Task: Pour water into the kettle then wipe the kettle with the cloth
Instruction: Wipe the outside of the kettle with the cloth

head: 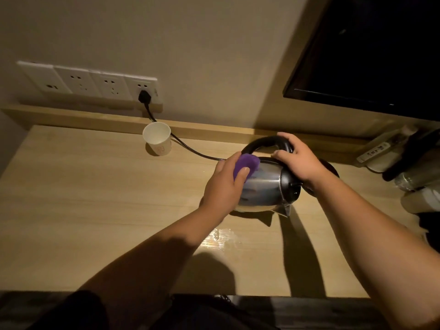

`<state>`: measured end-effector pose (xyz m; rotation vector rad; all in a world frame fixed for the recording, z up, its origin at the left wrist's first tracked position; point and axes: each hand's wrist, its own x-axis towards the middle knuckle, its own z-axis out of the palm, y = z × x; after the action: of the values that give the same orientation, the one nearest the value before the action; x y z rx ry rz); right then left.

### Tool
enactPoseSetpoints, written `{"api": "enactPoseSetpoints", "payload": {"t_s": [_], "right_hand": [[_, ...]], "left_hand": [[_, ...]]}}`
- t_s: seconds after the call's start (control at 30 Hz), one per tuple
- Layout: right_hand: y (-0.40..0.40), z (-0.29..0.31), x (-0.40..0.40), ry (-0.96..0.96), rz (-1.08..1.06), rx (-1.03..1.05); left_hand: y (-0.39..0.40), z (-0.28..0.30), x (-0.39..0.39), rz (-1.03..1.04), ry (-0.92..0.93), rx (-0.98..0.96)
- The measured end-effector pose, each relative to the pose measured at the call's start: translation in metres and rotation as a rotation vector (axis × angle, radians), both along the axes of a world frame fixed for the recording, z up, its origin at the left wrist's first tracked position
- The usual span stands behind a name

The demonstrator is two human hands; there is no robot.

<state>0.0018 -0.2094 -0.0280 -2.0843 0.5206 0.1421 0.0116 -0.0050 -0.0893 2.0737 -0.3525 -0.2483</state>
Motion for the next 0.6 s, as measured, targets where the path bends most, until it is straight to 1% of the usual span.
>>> {"api": "enactPoseSetpoints", "payload": {"t_s": [0.07,0.2,0.27,0.33,0.37,0.4,0.5,0.53,0.6], "right_hand": [[0.000,-0.004,-0.003,-0.008,-0.001,0.009],[0.004,-0.006,0.002,-0.054,0.031,-0.054],[0.006,-0.007,0.005,-0.055,0.046,-0.075],[0.006,-0.008,0.005,-0.055,0.047,-0.071],[0.005,-0.009,0.005,-0.058,0.042,-0.069],[0.005,-0.009,0.003,-0.060,0.035,-0.068],[0.006,-0.011,-0.001,-0.067,0.005,-0.038],[0.006,-0.012,-0.002,-0.070,-0.008,-0.028],[0.009,-0.012,-0.002,-0.072,-0.018,-0.035]], "left_hand": [[-0.008,0.010,-0.003,-0.063,-0.134,0.064],[-0.027,0.017,-0.014,-0.150,-0.439,0.186],[-0.032,0.016,-0.015,-0.153,-0.513,0.249],[-0.034,0.016,-0.012,-0.153,-0.535,0.295],[-0.035,0.015,-0.008,-0.152,-0.520,0.313],[-0.035,0.015,-0.002,-0.142,-0.466,0.325],[-0.025,0.004,0.028,-0.068,-0.171,0.374],[-0.020,0.001,0.037,-0.071,-0.106,0.398],[-0.012,-0.003,0.047,-0.092,-0.053,0.426]]}}
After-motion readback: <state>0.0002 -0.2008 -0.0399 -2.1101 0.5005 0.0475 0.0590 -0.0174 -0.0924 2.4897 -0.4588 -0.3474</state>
